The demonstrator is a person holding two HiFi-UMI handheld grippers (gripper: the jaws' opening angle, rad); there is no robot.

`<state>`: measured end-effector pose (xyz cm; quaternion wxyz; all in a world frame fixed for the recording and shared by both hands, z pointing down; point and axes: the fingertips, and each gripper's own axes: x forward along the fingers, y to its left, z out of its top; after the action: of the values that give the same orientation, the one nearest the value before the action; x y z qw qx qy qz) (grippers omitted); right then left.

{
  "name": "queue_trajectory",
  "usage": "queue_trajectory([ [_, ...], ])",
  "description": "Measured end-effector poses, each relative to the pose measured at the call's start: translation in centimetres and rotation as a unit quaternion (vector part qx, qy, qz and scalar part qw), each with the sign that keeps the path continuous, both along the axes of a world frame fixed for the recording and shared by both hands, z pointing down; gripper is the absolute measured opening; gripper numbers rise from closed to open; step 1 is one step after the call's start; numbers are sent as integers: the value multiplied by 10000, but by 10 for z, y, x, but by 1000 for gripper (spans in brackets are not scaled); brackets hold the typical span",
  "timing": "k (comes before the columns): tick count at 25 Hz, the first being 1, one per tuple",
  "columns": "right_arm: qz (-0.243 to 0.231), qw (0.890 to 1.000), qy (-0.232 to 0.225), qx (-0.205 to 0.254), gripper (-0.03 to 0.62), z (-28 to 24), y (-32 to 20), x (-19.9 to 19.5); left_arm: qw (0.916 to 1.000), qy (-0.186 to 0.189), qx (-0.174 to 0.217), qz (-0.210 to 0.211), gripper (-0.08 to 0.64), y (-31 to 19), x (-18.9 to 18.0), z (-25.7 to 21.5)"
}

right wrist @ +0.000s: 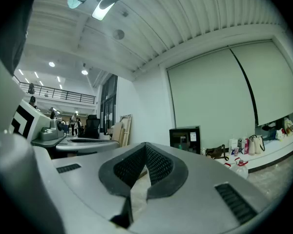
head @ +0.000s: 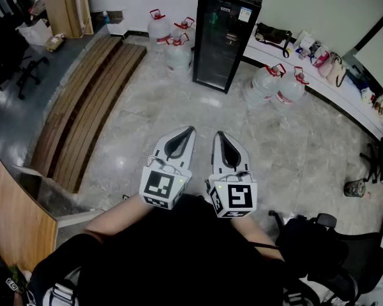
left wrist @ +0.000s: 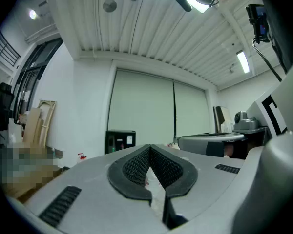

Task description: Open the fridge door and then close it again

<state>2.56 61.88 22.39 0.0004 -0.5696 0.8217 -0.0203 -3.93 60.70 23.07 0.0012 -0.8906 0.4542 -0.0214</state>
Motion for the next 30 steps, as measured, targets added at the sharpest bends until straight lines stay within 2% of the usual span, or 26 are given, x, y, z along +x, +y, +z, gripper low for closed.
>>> queue_trajectory([
  [4, -9, 10000, -60, 19, 15, -3, -3, 20, 9999, -17, -1, -113, 6, -3, 15, -2],
  [8, -92, 9998, -184, 25, 15, 3, -9, 33, 9993, 133, -94, -350, 6, -6, 20, 5],
  [12, -64, 9990, -423, -91, 15, 12, -31, 40, 9984, 122, -268, -485, 6, -22, 17, 17],
  [15, -42, 9989, -430, -174, 15, 22, -57, 38, 9976, 141, -353, -583, 6, -47, 8, 27],
  [21, 29, 9993, -356, -84, 15, 38, -136, 19, 9981, 166, -354, -467, 6, -130, -8, 52],
  [27, 104, 9995, -278, -107, 15, 23, -250, -24, 9991, 142, -365, -188, 6, -250, -39, 39],
  [30, 175, 9995, -216, -138, 15, 15, -296, -42, 9988, 185, -444, -89, 6, -295, -54, 34],
])
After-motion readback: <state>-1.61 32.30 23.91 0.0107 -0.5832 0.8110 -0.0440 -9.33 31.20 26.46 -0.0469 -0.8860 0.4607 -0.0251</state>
